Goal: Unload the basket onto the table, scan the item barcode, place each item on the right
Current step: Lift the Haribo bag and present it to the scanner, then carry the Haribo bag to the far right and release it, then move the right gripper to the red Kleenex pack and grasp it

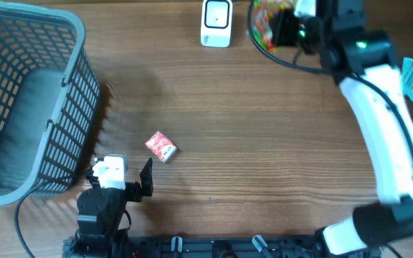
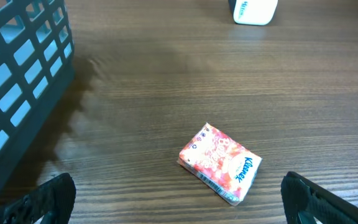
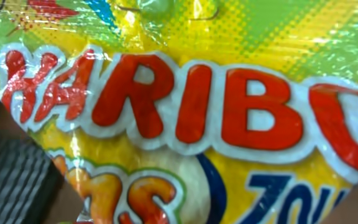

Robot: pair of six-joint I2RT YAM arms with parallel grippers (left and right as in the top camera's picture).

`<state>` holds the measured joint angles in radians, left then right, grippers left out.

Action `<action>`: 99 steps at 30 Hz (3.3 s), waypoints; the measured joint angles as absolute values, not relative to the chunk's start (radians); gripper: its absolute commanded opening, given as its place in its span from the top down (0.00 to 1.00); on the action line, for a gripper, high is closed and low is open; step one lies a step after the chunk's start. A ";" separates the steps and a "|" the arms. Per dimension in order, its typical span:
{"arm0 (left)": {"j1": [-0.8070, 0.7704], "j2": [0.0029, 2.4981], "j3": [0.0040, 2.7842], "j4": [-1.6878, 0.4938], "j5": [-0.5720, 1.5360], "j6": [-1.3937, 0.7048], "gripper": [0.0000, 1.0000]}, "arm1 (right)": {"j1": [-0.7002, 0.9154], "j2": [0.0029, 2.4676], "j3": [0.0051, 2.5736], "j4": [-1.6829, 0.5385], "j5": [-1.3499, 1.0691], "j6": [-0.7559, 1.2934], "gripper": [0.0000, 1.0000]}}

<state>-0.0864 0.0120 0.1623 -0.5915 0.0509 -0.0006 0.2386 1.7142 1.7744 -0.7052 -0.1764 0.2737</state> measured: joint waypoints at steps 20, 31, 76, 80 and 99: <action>-0.086 0.012 0.162 -0.591 0.051 -0.001 0.00 | 0.474 2.302 1.745 0.447 0.260 -0.078 0.95; -0.086 0.012 0.162 -0.591 0.051 -0.001 0.00 | 0.460 2.388 1.748 0.458 0.441 -0.259 0.95; -0.086 0.012 0.162 -0.591 0.051 -0.001 0.00 | -0.263 2.137 1.650 -0.677 0.064 0.194 0.00; -0.086 0.012 0.162 -0.591 0.051 -0.001 0.00 | -0.228 2.001 1.655 -0.783 -0.156 0.242 0.01; -0.086 0.012 0.162 -0.591 0.051 -0.001 0.00 | 0.519 1.893 1.557 -0.945 -0.574 0.900 0.08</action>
